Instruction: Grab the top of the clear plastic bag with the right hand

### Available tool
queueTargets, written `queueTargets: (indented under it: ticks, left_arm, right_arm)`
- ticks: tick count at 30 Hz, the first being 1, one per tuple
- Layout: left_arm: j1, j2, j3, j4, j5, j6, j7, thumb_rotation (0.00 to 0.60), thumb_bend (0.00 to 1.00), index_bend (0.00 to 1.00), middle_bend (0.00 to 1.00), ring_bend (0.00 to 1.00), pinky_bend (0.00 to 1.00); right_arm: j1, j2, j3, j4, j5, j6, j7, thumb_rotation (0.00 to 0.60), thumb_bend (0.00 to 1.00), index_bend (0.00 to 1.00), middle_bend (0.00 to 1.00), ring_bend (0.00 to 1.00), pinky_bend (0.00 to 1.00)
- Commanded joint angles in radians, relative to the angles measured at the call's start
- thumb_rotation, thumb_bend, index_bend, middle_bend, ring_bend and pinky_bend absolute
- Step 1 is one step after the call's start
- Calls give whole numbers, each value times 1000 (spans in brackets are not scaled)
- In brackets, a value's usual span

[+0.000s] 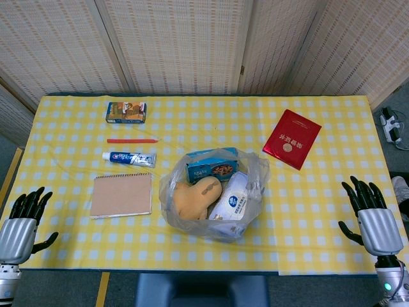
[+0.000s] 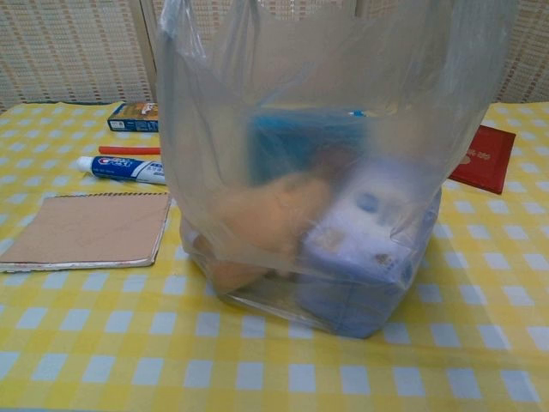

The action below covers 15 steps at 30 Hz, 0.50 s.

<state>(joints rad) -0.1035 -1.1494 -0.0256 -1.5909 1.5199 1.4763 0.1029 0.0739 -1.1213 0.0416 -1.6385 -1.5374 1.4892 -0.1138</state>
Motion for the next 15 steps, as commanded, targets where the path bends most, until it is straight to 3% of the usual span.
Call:
queueTargets:
  ticks: [1, 7, 15]
  left_arm:
    - [-1, 3, -3, -1, -9, -4, 0, 600, 251, 0, 2, 0, 0]
    - [1, 8, 0, -19, -7, -4, 7, 600, 251, 0, 2, 0, 0]
    - [-3, 15, -2, -30, 10, 6, -8, 600, 250, 0, 2, 1, 0]
  right_arm:
    - [1, -6, 3, 4, 4, -1, -18, 600, 300, 0, 0, 0, 0]
    - [-1, -2, -12, 4, -47, 19, 22, 600, 300, 0, 0, 0, 0]
    - [49, -16, -66, 97, -267, 73, 281, 600, 300, 0, 0, 0, 0]
